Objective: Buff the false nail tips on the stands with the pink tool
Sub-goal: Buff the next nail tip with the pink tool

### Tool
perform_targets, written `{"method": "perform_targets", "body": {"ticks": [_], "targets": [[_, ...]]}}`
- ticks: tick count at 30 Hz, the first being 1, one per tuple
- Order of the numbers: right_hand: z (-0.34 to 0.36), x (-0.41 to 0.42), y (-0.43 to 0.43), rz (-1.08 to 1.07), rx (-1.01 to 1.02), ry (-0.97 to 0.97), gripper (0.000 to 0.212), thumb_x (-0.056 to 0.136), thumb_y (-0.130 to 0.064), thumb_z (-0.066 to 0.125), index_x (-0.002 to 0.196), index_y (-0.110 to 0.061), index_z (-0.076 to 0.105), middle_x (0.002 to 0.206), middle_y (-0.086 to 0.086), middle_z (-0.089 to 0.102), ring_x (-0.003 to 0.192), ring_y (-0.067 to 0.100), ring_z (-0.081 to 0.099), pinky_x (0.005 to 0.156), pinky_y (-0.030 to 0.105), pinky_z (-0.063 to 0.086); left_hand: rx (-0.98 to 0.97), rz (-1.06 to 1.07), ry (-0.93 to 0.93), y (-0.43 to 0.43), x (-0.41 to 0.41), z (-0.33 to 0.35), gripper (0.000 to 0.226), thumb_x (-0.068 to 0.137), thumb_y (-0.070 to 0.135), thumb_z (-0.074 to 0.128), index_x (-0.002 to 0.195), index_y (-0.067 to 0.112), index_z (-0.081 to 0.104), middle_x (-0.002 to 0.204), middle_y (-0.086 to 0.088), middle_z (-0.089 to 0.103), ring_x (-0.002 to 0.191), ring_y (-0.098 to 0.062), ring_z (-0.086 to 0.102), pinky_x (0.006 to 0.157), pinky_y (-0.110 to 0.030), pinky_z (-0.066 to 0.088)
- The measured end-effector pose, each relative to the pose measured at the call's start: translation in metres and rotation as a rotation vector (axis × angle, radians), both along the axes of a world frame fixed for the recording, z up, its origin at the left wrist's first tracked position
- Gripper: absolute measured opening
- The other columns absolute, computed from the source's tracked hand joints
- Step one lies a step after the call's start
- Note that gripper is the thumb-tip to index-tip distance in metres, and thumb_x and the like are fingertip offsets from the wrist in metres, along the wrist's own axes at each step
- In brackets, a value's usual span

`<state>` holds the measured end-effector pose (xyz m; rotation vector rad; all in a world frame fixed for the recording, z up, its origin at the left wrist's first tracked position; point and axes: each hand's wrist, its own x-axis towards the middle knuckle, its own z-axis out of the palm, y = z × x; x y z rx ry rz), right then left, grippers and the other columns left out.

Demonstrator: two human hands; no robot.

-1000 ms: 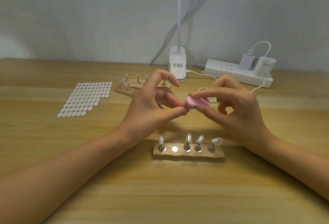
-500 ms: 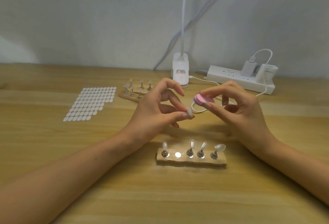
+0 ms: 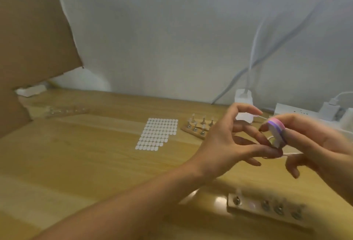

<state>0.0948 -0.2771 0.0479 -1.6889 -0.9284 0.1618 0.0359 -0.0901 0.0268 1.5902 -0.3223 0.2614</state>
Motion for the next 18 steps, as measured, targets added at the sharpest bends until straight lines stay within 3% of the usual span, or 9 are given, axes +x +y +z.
{"method": "perform_targets", "body": {"ticks": [5, 9, 14, 18], "targets": [[0.011, -0.001, 0.023, 0.005, 0.044, -0.026, 0.060, 0.084, -0.069, 0.065, 0.122, -0.022, 0.067, 0.110, 0.009, 0.072, 0.090, 0.026, 0.071, 0.053, 0.037, 0.059, -0.133, 0.066, 0.094, 0.024, -0.008, 0.014, 0.063, 0.085, -0.002, 0.076, 0.137, 0.018, 0.046, 0.091, -0.004, 0.069, 0.081, -0.009, 0.067, 0.056, -0.017, 0.053], [0.007, 0.001, 0.060, 0.064, 0.026, 0.083, 0.066, 0.077, -0.073, 0.070, 0.119, -0.023, 0.069, 0.104, 0.006, 0.073, 0.090, 0.021, 0.073, 0.060, 0.033, 0.060, -0.174, 0.082, 0.147, 0.054, -0.018, 0.010, 0.059, 0.086, 0.001, 0.076, 0.132, 0.024, 0.050, 0.092, 0.000, 0.067, 0.079, -0.011, 0.068, 0.060, -0.017, 0.054], [0.003, -0.004, 0.114, 0.170, -0.038, 0.252, 0.070, 0.062, -0.076, 0.078, 0.111, -0.026, 0.074, 0.104, 0.007, 0.075, 0.094, 0.020, 0.074, 0.064, 0.025, 0.059, -0.278, 0.201, 0.166, 0.096, -0.035, -0.004, 0.051, 0.086, 0.001, 0.076, 0.130, 0.016, 0.052, 0.095, -0.003, 0.065, 0.078, -0.009, 0.071, 0.067, -0.019, 0.057], [-0.001, -0.008, 0.163, 0.263, 0.032, 0.482, 0.038, 0.072, -0.044, 0.082, 0.099, -0.018, 0.079, 0.105, 0.016, 0.075, 0.095, 0.022, 0.075, 0.071, 0.024, 0.060, -0.224, 0.329, 0.157, 0.141, -0.050, -0.006, 0.049, 0.087, 0.006, 0.076, 0.128, 0.018, 0.053, 0.098, -0.002, 0.067, 0.083, -0.010, 0.072, 0.071, -0.023, 0.059]]}}
